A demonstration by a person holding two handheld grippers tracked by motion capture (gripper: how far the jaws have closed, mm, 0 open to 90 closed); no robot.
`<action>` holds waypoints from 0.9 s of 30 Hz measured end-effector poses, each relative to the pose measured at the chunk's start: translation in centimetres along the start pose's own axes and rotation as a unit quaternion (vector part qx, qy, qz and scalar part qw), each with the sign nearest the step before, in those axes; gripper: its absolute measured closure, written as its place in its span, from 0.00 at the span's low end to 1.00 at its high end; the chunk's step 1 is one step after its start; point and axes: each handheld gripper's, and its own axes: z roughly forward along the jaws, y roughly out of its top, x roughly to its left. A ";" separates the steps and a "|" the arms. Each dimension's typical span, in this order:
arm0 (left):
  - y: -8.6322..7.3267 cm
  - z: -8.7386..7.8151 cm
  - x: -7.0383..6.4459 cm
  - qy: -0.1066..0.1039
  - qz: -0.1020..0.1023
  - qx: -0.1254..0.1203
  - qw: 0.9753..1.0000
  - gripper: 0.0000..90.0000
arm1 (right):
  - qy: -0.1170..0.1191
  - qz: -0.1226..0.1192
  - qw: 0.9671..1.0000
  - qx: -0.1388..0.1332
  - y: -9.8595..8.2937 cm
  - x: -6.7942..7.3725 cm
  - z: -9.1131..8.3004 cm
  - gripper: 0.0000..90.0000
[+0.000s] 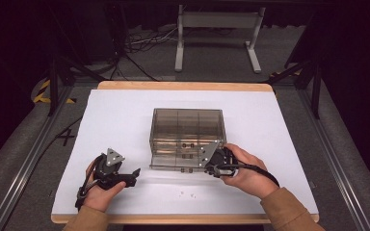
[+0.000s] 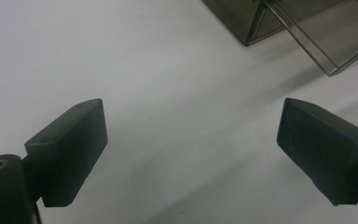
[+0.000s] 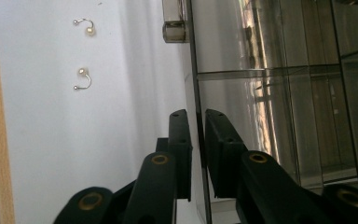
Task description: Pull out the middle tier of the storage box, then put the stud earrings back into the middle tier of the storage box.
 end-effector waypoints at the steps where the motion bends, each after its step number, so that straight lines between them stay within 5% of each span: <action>1: 0.0 0.0 0.0 0.000 -0.001 0.000 1.000 0.10 | 0.000 0.001 1.000 -0.001 0.0 0.0 0.0 0.86; 14: 0.0 0.0 0.0 0.000 0.000 0.001 1.000 0.10 | 0.001 0.039 0.998 -0.053 0.4 0.3 -2.4 0.77; 16: 0.0 0.0 0.0 0.001 0.001 -0.001 1.000 0.10 | 0.007 0.060 0.996 -0.072 0.5 0.5 -2.8 0.75; 27: 0.0 0.0 0.0 0.000 0.000 -0.001 1.000 0.10 | 0.018 0.086 0.992 -0.093 1.0 0.9 -3.5 0.74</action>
